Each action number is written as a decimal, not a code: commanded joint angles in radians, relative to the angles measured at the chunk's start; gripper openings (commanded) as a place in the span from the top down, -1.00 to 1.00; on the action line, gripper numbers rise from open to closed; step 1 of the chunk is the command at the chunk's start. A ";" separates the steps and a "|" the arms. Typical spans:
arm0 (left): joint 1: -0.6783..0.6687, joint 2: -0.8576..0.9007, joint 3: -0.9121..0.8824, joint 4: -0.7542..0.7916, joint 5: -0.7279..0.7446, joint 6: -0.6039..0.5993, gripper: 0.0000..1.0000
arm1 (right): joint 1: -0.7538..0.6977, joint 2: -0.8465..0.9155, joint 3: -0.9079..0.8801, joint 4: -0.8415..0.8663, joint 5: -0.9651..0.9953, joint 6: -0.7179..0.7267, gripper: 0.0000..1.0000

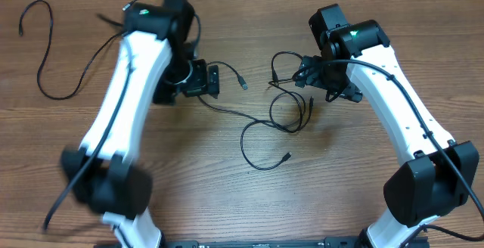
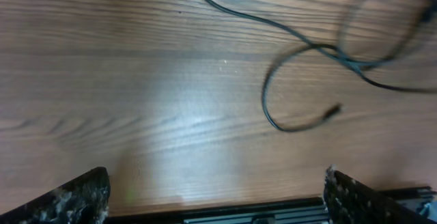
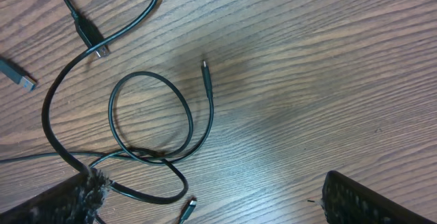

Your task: Untangle cables

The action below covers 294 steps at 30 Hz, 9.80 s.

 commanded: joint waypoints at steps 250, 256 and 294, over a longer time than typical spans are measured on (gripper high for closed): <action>-0.087 -0.356 -0.782 0.620 -0.049 -0.456 -0.42 | 0.095 0.029 1.377 -0.240 0.411 0.410 0.92; -0.087 -0.357 -0.782 0.633 0.046 -0.369 -0.42 | 0.095 0.029 1.373 -0.244 0.031 0.212 0.92; 0.240 -0.357 -0.557 0.633 1.400 -0.661 -0.41 | 0.222 0.031 0.900 -0.329 -0.655 -0.525 0.92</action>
